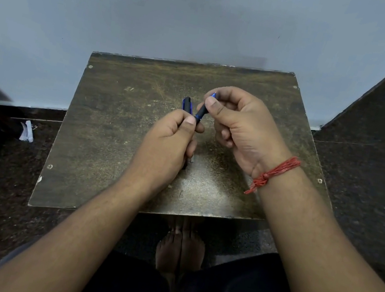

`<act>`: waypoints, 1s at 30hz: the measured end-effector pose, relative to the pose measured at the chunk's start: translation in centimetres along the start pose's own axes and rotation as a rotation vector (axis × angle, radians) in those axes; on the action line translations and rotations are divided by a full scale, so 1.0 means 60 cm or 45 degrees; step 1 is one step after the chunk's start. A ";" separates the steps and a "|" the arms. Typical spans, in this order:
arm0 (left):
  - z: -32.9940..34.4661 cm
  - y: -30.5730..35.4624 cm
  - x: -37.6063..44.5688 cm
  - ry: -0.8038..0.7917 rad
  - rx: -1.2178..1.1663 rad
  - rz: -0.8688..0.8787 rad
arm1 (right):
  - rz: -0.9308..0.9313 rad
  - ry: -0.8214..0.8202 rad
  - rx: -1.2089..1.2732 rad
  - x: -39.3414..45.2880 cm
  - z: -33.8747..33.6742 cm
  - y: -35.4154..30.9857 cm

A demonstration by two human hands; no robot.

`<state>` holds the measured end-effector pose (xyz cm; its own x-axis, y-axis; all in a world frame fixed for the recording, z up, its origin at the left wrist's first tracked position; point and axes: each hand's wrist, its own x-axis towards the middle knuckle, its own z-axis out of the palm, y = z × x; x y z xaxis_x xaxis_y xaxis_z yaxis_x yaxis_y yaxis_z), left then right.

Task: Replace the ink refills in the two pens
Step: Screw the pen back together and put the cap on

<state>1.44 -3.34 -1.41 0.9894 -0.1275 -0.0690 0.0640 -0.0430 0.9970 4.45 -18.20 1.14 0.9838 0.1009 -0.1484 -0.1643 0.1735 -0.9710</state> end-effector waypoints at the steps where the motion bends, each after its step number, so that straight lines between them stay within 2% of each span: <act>1: 0.000 0.000 0.000 -0.005 0.012 0.002 | 0.007 0.032 -0.004 0.001 0.001 0.002; 6: 0.000 0.000 0.000 -0.012 0.014 0.000 | 0.025 0.100 -0.101 -0.002 0.003 0.005; 14: -0.002 -0.001 0.000 -0.005 0.030 0.003 | -0.012 -0.023 -0.016 -0.003 -0.002 -0.001; 22: 0.000 0.001 -0.002 -0.011 0.043 -0.007 | -0.021 0.103 -0.073 0.000 0.004 0.008; 30: 0.000 0.004 -0.001 0.007 0.015 0.004 | 0.003 -0.075 0.077 0.000 -0.008 0.002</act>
<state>1.41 -3.36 -1.16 0.9904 -0.1220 -0.0656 0.0593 -0.0544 0.9968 4.46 -18.63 0.96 0.9777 0.1586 -0.1378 -0.1725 0.2316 -0.9574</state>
